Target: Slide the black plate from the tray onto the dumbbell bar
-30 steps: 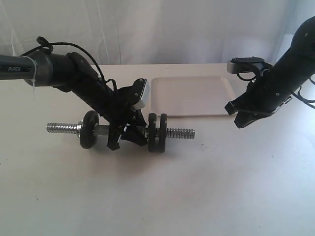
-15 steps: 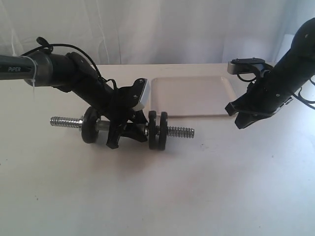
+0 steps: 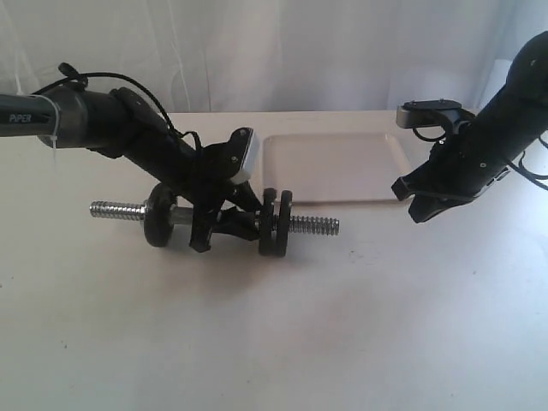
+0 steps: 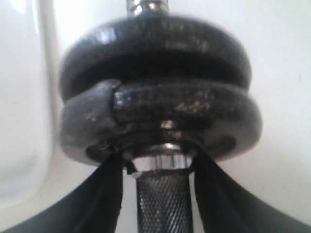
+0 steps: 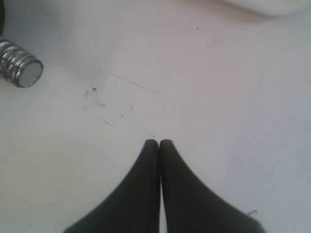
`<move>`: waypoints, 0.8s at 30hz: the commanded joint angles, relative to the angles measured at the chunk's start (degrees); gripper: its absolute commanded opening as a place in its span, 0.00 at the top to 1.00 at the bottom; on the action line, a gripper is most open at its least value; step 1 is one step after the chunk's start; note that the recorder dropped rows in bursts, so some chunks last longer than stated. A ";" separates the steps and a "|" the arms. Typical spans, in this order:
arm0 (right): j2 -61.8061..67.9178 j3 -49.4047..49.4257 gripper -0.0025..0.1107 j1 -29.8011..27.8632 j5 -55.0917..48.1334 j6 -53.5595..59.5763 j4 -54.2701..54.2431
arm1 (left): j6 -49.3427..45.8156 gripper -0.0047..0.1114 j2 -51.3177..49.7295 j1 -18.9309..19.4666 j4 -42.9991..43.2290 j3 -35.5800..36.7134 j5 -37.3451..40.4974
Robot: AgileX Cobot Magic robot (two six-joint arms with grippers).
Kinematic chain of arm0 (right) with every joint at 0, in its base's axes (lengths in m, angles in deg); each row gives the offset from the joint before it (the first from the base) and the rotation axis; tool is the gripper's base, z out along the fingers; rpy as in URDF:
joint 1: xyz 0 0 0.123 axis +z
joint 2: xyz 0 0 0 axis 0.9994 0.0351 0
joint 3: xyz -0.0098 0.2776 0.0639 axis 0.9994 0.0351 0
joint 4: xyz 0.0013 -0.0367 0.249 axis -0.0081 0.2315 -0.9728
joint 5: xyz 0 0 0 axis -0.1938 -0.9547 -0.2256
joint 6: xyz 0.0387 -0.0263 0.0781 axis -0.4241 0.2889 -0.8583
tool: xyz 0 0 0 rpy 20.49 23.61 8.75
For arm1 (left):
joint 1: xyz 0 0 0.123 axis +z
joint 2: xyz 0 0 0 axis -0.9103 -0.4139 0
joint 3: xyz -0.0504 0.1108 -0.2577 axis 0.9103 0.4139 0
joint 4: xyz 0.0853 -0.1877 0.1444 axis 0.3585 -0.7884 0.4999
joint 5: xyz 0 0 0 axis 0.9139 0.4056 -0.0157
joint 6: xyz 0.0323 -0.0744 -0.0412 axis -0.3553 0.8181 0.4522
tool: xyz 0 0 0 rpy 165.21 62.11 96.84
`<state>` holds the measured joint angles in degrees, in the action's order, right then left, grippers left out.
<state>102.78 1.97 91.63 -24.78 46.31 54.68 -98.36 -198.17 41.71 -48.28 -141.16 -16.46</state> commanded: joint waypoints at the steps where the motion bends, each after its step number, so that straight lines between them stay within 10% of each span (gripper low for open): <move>1: -0.51 0.15 0.98 -0.29 -0.21 -0.35 -0.22 | 0.21 0.47 2.25 -0.32 -46.63 -0.93 -0.95; 18: -0.51 0.15 0.98 -0.29 -0.45 -0.85 -0.22 | 0.80 0.47 2.25 -0.32 -44.26 -0.93 0.20; 24: -0.51 0.15 0.98 -0.29 -1.19 -2.22 0.36 | 10.75 0.96 6.45 -0.32 -28.27 -0.93 0.35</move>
<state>102.78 1.97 91.63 -25.10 45.18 54.68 -93.22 -194.53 41.54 -82.11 -142.33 -16.77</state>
